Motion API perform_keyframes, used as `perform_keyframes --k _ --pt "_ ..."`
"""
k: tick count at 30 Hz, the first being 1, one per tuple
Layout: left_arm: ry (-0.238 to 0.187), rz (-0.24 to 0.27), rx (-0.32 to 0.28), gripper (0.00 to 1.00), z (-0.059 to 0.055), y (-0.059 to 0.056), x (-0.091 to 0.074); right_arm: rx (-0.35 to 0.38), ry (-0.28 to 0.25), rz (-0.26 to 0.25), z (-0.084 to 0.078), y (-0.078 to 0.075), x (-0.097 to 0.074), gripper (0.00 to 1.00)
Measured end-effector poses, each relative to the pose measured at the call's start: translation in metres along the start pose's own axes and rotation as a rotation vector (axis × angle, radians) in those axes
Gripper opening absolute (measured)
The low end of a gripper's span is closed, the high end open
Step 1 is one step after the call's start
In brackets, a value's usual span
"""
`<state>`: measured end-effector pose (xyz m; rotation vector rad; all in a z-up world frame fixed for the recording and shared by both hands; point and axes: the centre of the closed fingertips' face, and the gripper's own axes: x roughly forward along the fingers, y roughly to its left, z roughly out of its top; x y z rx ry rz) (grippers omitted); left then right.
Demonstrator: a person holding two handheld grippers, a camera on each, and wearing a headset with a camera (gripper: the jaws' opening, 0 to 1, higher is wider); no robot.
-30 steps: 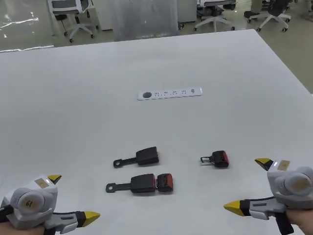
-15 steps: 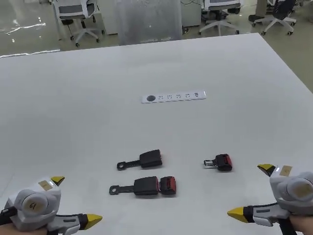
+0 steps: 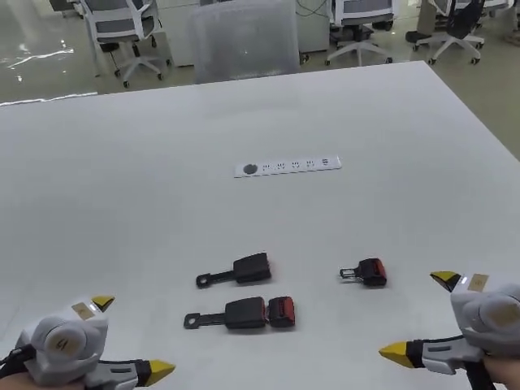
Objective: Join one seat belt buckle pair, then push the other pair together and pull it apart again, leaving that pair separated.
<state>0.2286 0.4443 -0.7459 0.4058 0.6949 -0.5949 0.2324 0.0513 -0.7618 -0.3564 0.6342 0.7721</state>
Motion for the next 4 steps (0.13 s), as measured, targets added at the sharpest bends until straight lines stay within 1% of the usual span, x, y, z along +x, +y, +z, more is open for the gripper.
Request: perform_keyframes --k 3,4 --pt "-0.01 0.0 -0.009 0.99 0.0013 -0.0005 -0.0025 -0.003 0.011 0.003 -0.0015 0.0018 0.0003 0.99" --pt "-0.013 -0.001 -0.016 0.99 -0.0002 -0.0003 -0.003 0.001 0.012 0.004 -0.0008 0.0021 0.0006 0.99"
